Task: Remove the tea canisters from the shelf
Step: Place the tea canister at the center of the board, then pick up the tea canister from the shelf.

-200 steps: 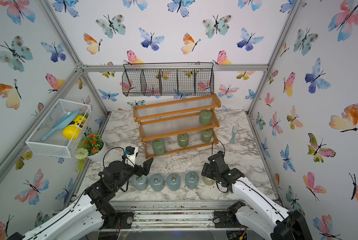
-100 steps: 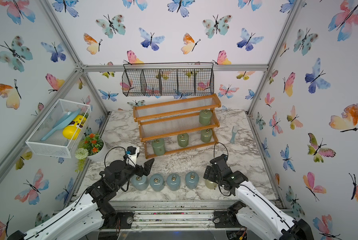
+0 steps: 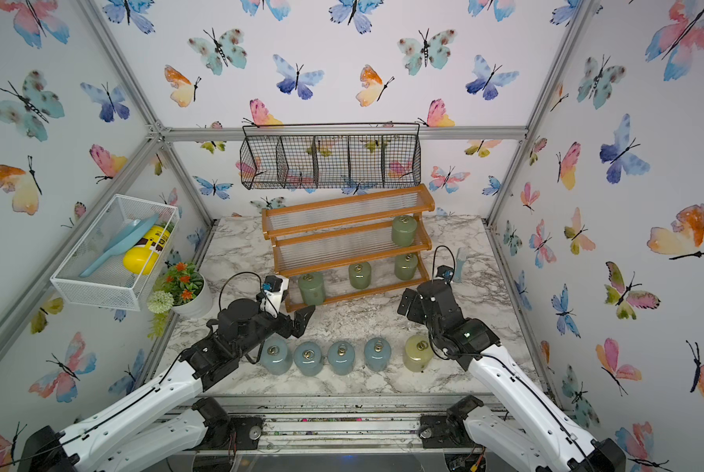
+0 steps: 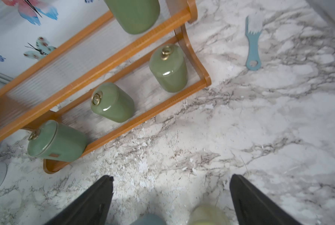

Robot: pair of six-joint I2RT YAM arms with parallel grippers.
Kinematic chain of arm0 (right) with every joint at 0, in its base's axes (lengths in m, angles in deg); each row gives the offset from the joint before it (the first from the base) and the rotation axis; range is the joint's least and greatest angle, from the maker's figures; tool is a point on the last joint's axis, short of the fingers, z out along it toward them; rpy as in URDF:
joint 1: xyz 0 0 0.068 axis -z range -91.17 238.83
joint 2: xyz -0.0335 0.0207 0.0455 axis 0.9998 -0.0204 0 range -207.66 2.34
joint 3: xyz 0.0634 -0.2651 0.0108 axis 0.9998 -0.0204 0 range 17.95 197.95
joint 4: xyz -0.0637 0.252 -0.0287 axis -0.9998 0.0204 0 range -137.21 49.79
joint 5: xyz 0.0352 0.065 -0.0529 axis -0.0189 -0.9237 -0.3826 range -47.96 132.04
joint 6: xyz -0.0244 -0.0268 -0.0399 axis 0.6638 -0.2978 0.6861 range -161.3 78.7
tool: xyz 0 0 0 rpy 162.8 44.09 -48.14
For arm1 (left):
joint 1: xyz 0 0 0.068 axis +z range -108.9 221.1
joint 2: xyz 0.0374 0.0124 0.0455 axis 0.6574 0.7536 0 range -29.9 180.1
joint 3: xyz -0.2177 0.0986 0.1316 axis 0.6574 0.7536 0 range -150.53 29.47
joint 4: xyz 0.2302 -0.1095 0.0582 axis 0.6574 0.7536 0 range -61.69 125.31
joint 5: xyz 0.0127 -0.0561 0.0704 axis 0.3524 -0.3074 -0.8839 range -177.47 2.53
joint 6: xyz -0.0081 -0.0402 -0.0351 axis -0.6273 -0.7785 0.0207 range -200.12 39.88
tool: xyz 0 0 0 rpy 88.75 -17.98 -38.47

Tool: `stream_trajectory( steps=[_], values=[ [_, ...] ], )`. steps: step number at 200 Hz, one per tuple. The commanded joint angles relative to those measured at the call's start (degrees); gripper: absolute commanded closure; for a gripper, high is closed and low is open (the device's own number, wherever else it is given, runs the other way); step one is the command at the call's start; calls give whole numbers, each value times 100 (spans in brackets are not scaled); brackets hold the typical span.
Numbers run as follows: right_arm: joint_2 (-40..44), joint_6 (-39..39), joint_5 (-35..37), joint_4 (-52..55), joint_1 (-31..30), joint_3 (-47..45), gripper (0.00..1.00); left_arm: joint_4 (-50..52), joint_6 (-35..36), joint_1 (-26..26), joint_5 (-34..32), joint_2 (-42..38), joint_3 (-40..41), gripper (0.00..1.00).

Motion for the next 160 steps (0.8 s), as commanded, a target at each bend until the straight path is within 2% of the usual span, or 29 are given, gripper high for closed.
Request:
stream_trajectory(
  steps=[1, 37, 79, 102, 137, 160],
  values=[
    [-2, 720, 346, -741, 16, 107, 0, -58, 89, 27, 343, 400, -391, 2],
    [-20, 1290, 480, -1332, 206, 153, 1, -481, 139, -33, 820, 1259, -881, 1],
    [-382, 1918, -562, -2011, 841, 124, 1, -489, 235, -210, 866, 2172, -1646, 2],
    [-783, 2402, -979, -2537, 1128, 65, 1, -646, 202, -238, 870, 2187, -1649, 2],
    [-1570, 2979, -2151, -3458, 1774, 128, 1, -628, 234, -246, 800, 1936, -1487, 2],
    [-2111, 3353, -2585, -3904, 1965, 334, 1, -549, 195, -242, 752, 1701, -1321, 1]
  ],
)
